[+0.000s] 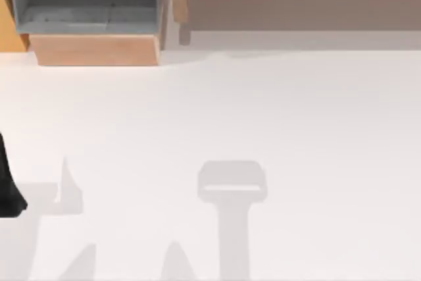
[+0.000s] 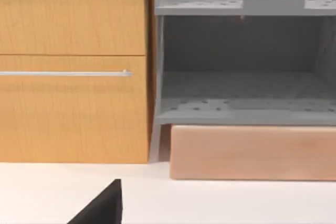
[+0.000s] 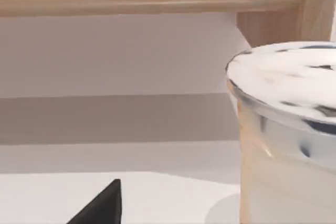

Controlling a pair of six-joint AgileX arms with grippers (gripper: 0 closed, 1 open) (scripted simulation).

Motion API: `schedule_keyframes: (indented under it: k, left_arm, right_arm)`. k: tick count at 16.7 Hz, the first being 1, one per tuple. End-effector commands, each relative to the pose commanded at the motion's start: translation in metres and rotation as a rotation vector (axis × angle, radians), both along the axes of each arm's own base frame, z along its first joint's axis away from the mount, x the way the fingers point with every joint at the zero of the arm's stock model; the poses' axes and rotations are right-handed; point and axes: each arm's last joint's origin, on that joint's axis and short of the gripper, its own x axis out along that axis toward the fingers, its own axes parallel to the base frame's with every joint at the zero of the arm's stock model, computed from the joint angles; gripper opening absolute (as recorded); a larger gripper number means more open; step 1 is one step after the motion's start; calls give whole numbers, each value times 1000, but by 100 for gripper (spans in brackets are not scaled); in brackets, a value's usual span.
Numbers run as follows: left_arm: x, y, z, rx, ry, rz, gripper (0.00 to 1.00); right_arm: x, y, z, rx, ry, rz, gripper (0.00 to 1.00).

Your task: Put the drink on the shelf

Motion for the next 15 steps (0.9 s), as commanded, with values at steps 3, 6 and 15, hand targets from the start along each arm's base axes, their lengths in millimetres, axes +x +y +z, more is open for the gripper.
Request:
schedule_keyframes:
  k: [3,6,15]
  left_arm:
    - [0,0,0,0,0,0,100]
    - [0,0,0,0,0,0,100]
    - [0,0,0,0,0,0,100]
  right_arm:
    - [-6,-21,-28,-15,-11,-2,100]
    - [-11,-32,-41,-32,-23,-5,100]
    - [9,-34,-42,-34,-24,-6,100]
